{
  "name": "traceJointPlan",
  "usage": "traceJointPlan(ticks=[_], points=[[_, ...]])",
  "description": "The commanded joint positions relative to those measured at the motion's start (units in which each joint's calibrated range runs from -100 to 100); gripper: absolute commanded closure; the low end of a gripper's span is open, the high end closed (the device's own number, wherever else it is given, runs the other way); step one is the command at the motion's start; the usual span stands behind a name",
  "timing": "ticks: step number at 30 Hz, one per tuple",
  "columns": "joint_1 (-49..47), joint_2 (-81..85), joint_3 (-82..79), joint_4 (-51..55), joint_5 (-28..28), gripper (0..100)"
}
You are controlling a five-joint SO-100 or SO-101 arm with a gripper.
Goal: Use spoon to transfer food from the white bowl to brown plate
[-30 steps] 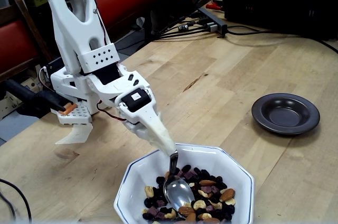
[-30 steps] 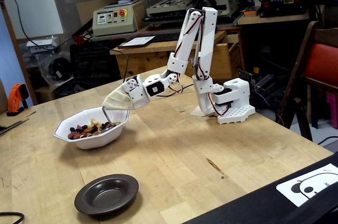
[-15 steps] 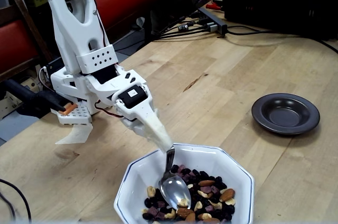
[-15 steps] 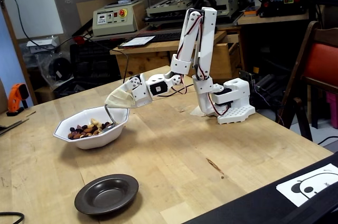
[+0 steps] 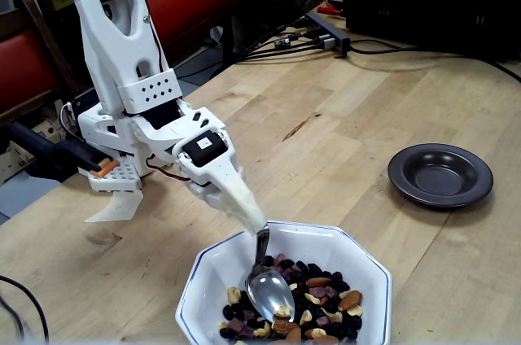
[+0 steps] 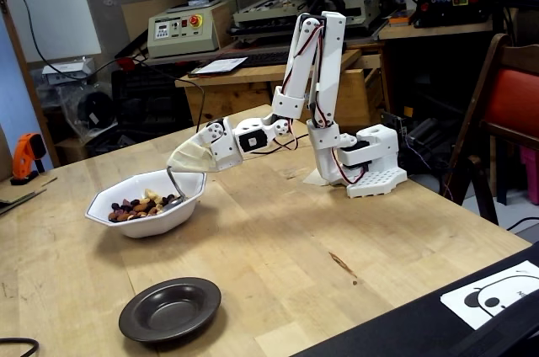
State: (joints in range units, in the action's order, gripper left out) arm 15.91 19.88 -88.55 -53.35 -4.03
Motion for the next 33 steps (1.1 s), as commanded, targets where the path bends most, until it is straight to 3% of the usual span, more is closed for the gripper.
traceJointPlan(ticks=[1,15,33], points=[[-0.28,-0.32,1.38,-1.27,-0.05,96],[-0.36,-0.58,9.79,-0.88,-0.24,96],[0.31,0.27,3.77,-1.51,-0.29,96]])
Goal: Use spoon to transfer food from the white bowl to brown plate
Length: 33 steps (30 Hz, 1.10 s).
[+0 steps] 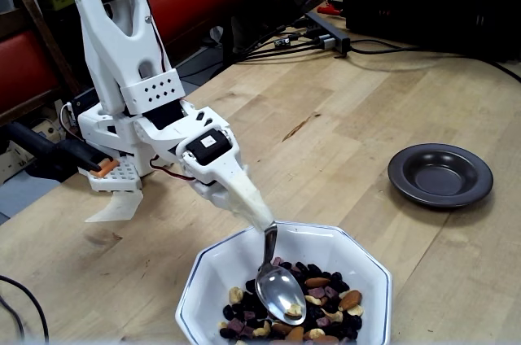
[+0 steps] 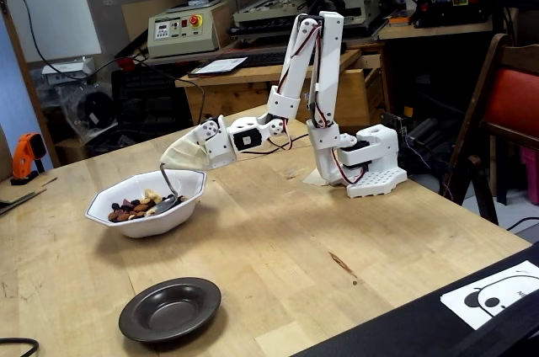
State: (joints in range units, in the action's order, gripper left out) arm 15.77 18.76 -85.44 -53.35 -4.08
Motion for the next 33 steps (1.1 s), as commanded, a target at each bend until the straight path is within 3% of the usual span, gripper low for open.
traceJointPlan(ticks=[1,18,33], points=[[0.46,1.39,0.66,-1.51,-0.24,96],[0.53,1.73,0.92,-1.59,-0.24,96],[-0.06,17.22,0.84,-0.88,-0.24,96]])
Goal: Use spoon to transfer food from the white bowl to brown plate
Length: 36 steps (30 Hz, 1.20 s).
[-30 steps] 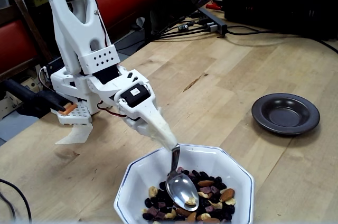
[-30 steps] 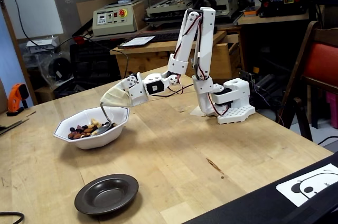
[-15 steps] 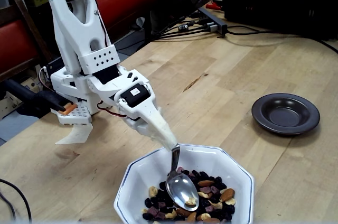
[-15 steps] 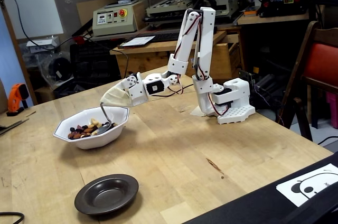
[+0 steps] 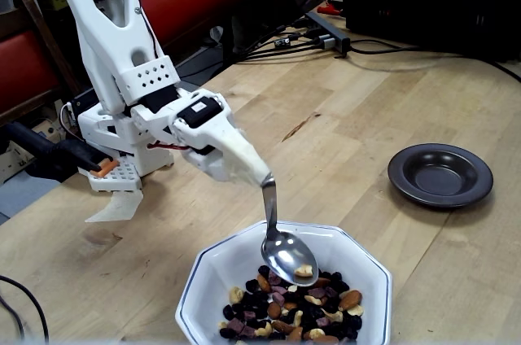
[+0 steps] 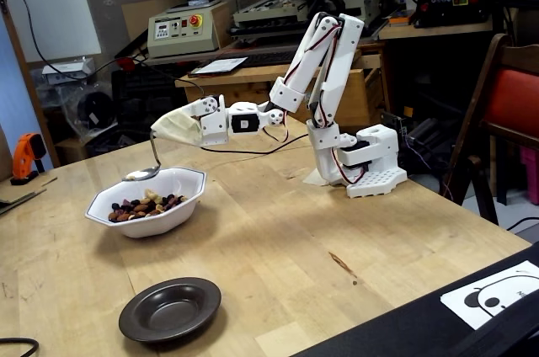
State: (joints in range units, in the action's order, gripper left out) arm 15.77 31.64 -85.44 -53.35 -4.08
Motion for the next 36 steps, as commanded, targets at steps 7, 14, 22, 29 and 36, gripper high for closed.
traceJointPlan(ticks=[7,14,22,29,36], points=[[-0.06,9.48,0.04,-0.56,0.05,96],[-0.14,10.59,0.75,10.9,-0.24,96],[-0.14,11.02,5.97,26.24,-0.29,96],[-3.69,21.54,10.84,32.48,-0.29,96],[-5.54,32.5,7.65,36.83,-0.29,96]])
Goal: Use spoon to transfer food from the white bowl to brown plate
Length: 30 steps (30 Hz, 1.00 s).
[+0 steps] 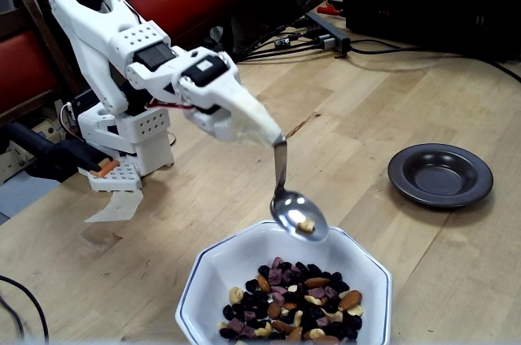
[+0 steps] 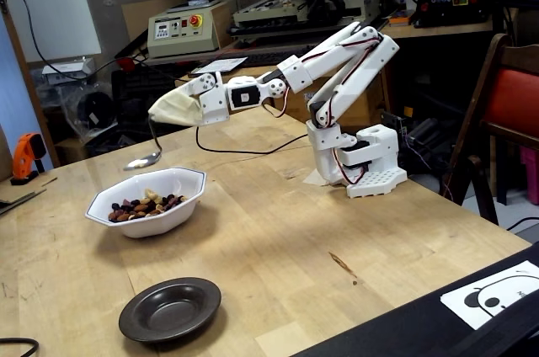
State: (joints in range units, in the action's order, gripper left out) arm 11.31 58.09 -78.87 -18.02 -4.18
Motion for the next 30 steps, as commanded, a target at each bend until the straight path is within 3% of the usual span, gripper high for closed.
traceJointPlan(ticks=[1,13,30], points=[[-1.31,6.82,0.91,2.45,-0.2,96],[-6.8,10.58,1.17,14.7,-0.2,96],[-14.57,10.67,1.35,15.73,-0.2,96]])
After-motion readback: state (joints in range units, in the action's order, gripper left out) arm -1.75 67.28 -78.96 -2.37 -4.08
